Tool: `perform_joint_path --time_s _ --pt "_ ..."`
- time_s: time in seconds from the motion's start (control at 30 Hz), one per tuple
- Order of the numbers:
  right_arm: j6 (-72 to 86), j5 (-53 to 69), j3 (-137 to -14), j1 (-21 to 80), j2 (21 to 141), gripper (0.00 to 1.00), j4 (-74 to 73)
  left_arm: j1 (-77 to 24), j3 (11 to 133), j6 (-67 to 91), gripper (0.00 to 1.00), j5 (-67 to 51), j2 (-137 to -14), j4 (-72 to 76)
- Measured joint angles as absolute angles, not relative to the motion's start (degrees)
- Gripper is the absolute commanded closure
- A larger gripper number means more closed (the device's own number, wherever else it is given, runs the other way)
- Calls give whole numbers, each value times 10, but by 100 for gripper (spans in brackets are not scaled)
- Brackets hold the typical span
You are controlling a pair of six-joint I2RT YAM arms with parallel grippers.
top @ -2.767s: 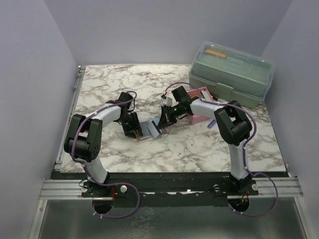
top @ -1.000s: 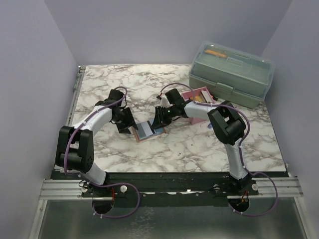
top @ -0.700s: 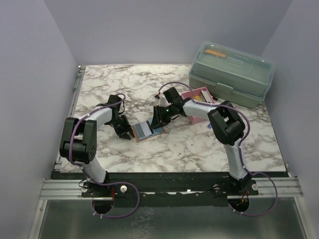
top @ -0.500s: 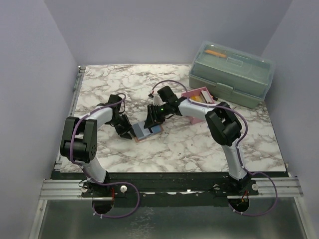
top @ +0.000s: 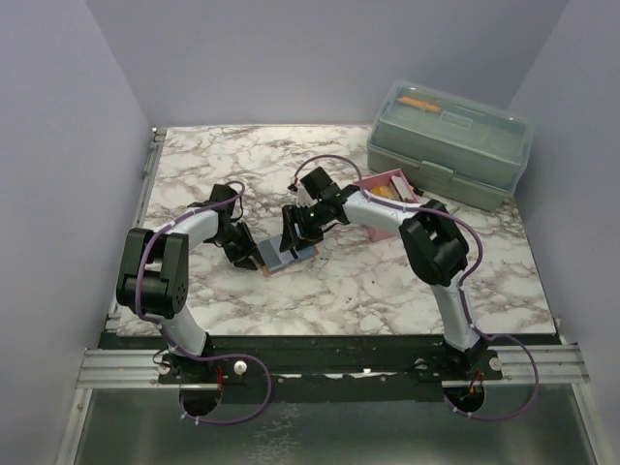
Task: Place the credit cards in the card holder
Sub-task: Insert the credit card into the card holder.
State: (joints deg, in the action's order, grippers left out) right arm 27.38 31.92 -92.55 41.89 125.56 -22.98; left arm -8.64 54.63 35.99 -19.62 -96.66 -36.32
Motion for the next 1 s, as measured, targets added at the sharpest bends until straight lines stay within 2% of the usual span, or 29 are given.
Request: perform_joint_path --time_s 0.3,0.6,1.0 --pt "260 292 -927 416 1251 37 -261 -86 542 359 68 -197 -964 -359" --pt "260 333 -971 421 1283 40 -254 -86 542 359 68 -197 -964 -359" --pt "265 378 -997 435 1309 38 -235 -86 548 352 68 -199 -967 -367"
